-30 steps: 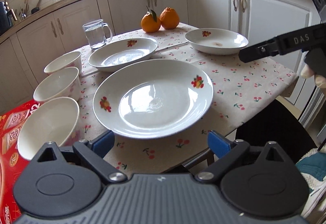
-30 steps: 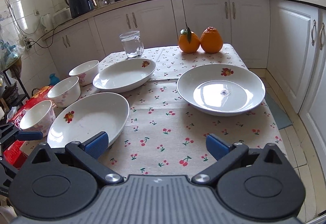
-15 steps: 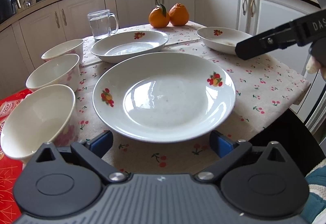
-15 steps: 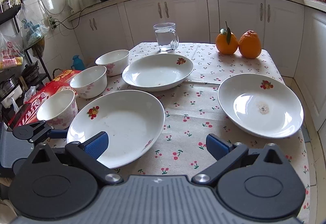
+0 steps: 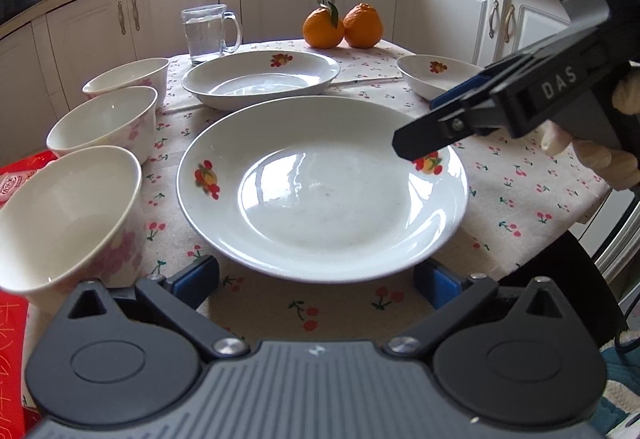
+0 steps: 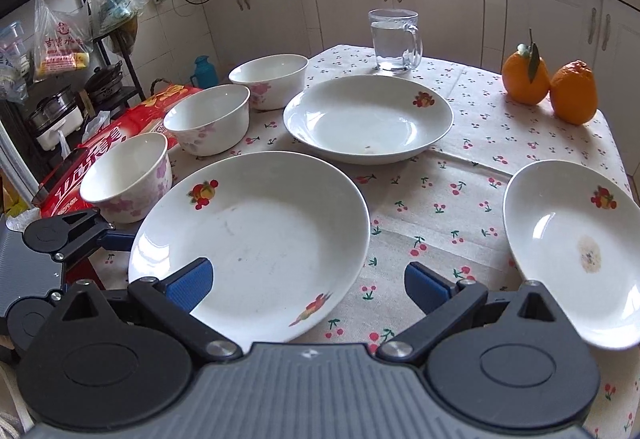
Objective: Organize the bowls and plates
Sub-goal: 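Grasp the rim of the large fruit-print plate with the right tool, then lift the fruit-print plate off the table with the right tool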
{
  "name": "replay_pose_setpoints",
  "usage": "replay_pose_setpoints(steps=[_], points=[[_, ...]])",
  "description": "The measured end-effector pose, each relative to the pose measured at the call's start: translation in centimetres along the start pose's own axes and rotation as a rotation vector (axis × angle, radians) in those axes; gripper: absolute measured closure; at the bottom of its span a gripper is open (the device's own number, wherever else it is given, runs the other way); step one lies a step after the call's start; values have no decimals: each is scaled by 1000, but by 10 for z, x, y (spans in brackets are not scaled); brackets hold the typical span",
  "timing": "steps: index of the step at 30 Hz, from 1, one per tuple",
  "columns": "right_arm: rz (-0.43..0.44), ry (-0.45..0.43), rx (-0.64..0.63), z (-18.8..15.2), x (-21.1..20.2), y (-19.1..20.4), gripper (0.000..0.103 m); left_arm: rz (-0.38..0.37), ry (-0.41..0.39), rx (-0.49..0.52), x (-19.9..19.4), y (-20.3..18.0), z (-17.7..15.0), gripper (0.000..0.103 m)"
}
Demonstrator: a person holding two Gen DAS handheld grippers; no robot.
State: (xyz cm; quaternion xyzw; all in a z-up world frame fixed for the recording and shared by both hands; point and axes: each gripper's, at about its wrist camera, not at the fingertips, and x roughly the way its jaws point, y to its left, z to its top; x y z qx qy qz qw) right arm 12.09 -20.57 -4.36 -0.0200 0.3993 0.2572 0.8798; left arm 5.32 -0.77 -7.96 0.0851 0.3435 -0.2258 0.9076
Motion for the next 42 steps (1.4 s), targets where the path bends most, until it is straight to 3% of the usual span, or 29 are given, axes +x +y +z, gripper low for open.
replay_pose_setpoints(steps=[10,20,25,42], points=[[93,63,-64,22,43,-7,0,19,-16,21,-2,-4,-1,0],[199,87,-77,46,69,-18,17,13,-19,16,0,-2,0,0],[251,96,-57,52,74,-24,18,0,-22,18,0,-1,1,2],[282,100,-31,55,83,-26,18,-20,-31,25,2,-1,1,3]])
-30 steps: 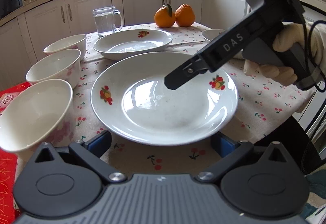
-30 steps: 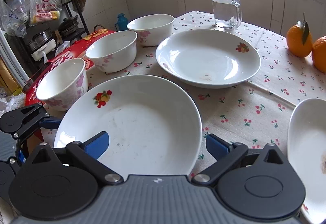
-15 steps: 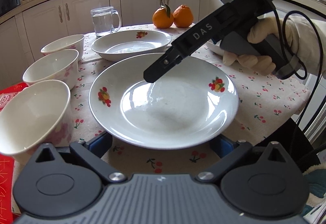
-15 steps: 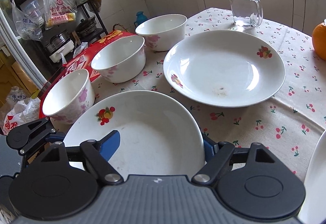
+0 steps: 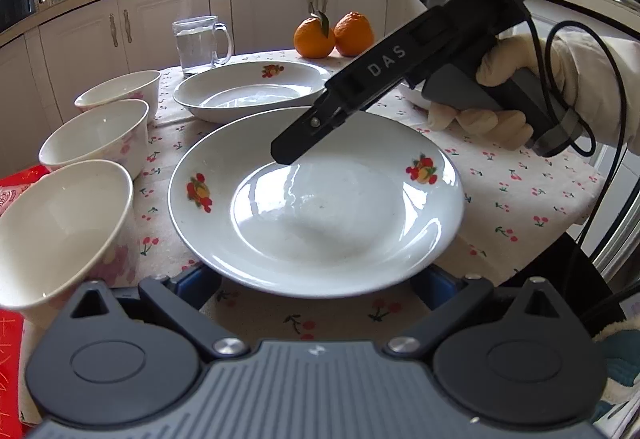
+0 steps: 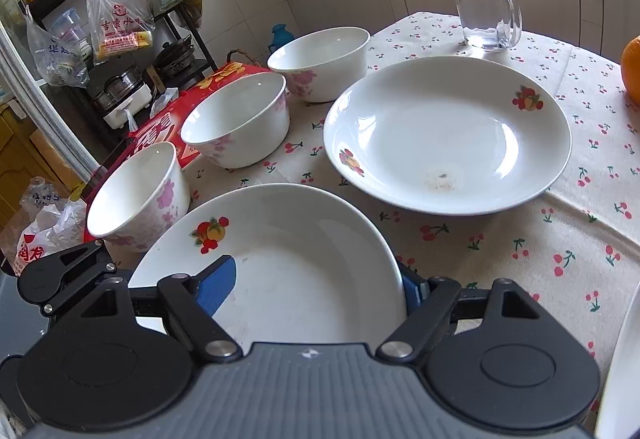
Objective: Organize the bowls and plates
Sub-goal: 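Lift the fruit-print plate off the table with the right tool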
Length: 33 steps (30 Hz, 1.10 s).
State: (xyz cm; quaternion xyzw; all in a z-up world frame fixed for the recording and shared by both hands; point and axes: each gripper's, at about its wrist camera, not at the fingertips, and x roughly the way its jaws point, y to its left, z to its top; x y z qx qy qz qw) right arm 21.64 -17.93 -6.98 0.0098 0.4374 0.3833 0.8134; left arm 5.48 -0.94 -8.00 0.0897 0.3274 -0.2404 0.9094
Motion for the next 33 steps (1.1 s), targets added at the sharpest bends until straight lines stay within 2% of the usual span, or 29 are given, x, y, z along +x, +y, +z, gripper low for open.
replay_pose_setpoints(steps=[18,33], points=[[-9,-4,27,-4,-4,2,17,-24,10,29,0,0,2,4],[-34,-27,68,-15,-33,4,17,-80,33,112,0,-4,16,4]])
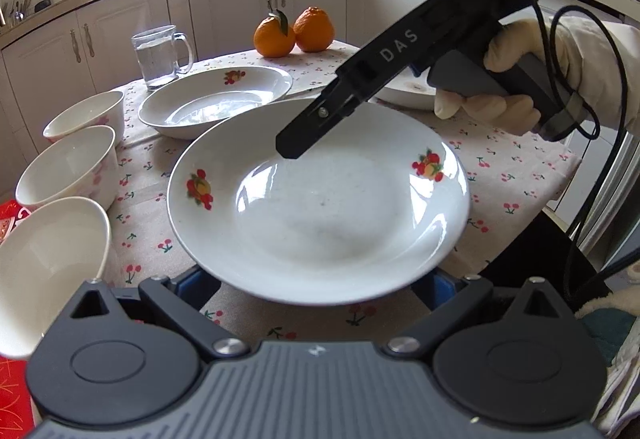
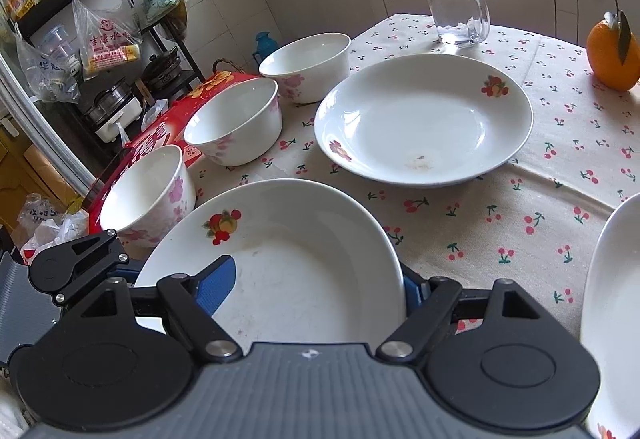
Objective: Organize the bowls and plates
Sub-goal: 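Lift the fruit-print plate off the table with the right tool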
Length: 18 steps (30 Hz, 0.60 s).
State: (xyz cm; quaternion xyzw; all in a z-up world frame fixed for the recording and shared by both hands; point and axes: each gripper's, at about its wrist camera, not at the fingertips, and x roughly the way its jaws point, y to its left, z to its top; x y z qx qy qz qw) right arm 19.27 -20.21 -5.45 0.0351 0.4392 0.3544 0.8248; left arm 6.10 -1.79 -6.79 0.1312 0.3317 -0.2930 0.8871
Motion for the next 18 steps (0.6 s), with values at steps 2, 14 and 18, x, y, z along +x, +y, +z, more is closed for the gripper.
replay_pose_setpoints(steps=[2,14,18], points=[[-7,-6,5,-2,-5,-1,17,-9,2,11,1,-1,3,4],[-67,-52,47,-10,-39,-14,17,-86,-1,67,7,-12,28,4],[-91,-65,57,-11,-52,-19,17,-111,1,86,13,-16,38,4]])
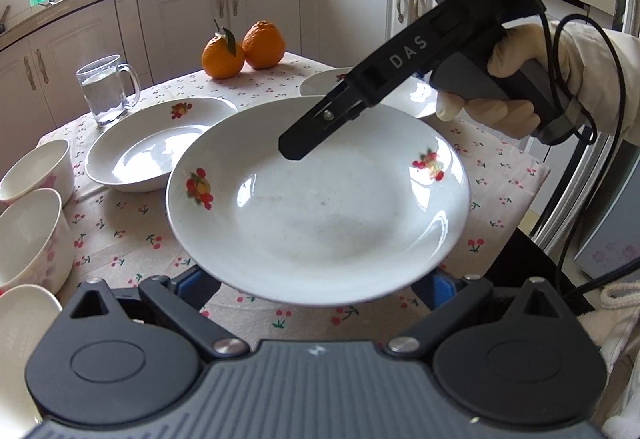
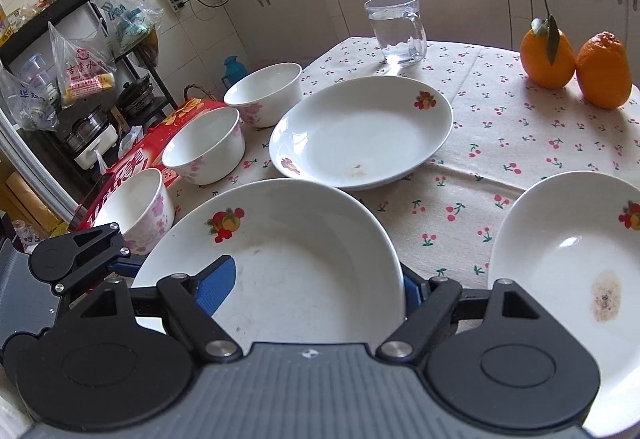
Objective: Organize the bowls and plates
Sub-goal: 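Lift the fruit-print plate off the table with the right tool, then carry the plate over the stained plate and lower it on top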
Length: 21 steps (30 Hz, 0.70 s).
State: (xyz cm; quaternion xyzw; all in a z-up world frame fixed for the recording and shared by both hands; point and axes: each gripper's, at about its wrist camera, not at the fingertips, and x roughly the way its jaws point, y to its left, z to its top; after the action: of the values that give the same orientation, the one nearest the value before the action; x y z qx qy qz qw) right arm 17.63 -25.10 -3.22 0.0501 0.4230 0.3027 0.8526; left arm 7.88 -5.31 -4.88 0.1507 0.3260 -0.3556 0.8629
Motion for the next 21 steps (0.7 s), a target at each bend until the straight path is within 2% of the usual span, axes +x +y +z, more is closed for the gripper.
replay_pose_setpoints(steps=[12,21], points=[[-85,-69,42,1,-41,-38,17,-70,-9,71,34,-11,44,4],[-140,-113,80,-3,-66,-78,17,-93,-24,107,66,-27,74,4]])
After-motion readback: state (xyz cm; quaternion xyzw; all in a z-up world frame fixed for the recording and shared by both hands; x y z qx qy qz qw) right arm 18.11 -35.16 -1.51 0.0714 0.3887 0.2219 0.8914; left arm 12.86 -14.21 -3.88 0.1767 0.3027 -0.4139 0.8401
